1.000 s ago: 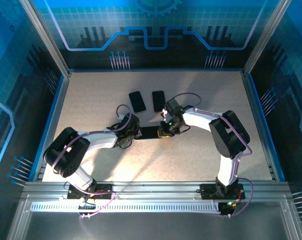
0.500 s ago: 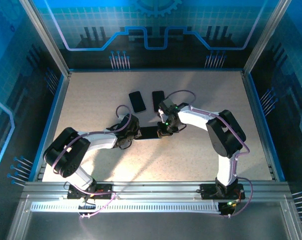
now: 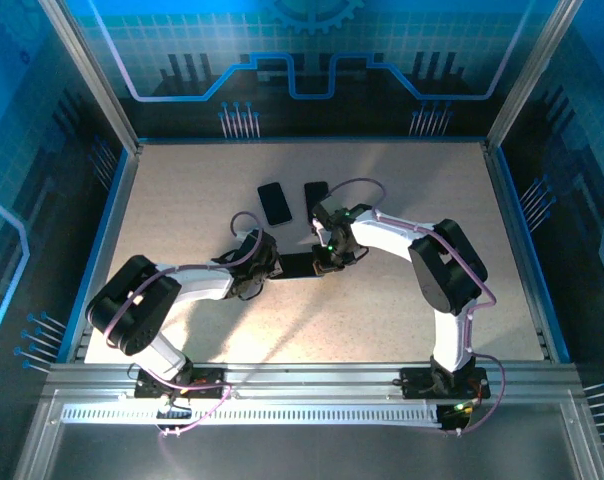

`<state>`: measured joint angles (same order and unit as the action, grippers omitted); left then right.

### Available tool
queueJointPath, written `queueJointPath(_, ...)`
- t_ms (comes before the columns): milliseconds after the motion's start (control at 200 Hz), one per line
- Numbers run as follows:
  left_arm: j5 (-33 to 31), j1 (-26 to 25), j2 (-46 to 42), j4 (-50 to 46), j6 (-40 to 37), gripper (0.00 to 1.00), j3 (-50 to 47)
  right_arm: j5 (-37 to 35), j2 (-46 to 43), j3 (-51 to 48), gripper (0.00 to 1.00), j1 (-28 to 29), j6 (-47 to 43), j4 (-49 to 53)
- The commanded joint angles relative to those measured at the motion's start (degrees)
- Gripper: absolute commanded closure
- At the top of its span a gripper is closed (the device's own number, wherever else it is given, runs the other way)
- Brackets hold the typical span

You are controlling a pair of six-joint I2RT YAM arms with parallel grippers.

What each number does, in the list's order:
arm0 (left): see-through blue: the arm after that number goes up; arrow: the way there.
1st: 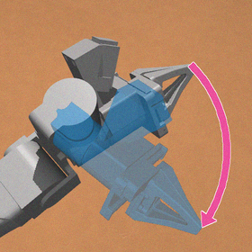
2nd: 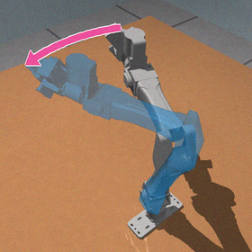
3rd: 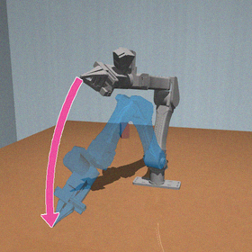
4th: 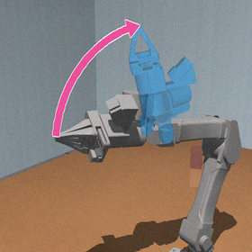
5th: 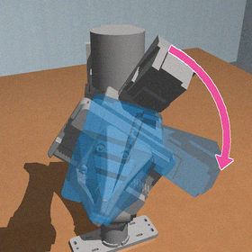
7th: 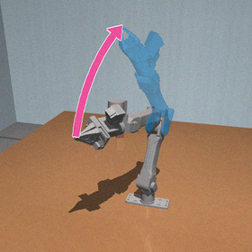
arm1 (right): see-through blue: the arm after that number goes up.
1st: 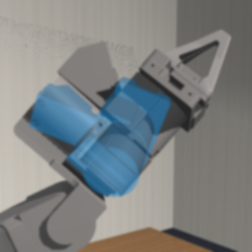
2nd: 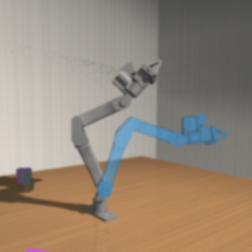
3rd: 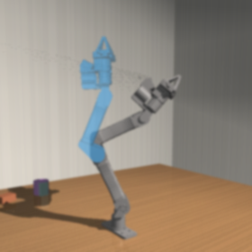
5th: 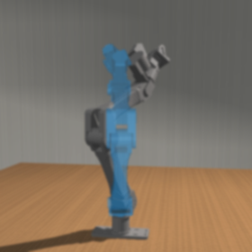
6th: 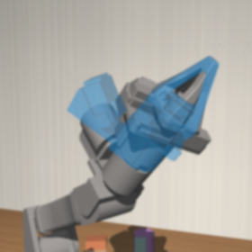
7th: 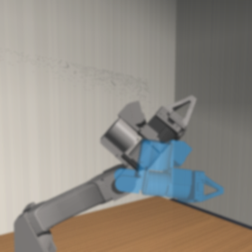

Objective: Put the phone into the phone case

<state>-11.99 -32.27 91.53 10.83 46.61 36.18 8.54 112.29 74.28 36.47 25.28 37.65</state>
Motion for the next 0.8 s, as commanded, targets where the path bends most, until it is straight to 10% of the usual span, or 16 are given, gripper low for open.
queueJointPath(0,0.0,0.8,1.8,-6.9,0.1,0.85,-2.0,-4.8,6.2,-4.7,0.83,3.1,-1.5,-1.2)
queueJointPath(795,0.0,0.8,1.9,-9.4,-1.7,0.85,1.3,-0.7,-1.5,-2.7,0.82,0.8,0.0,-1.6)
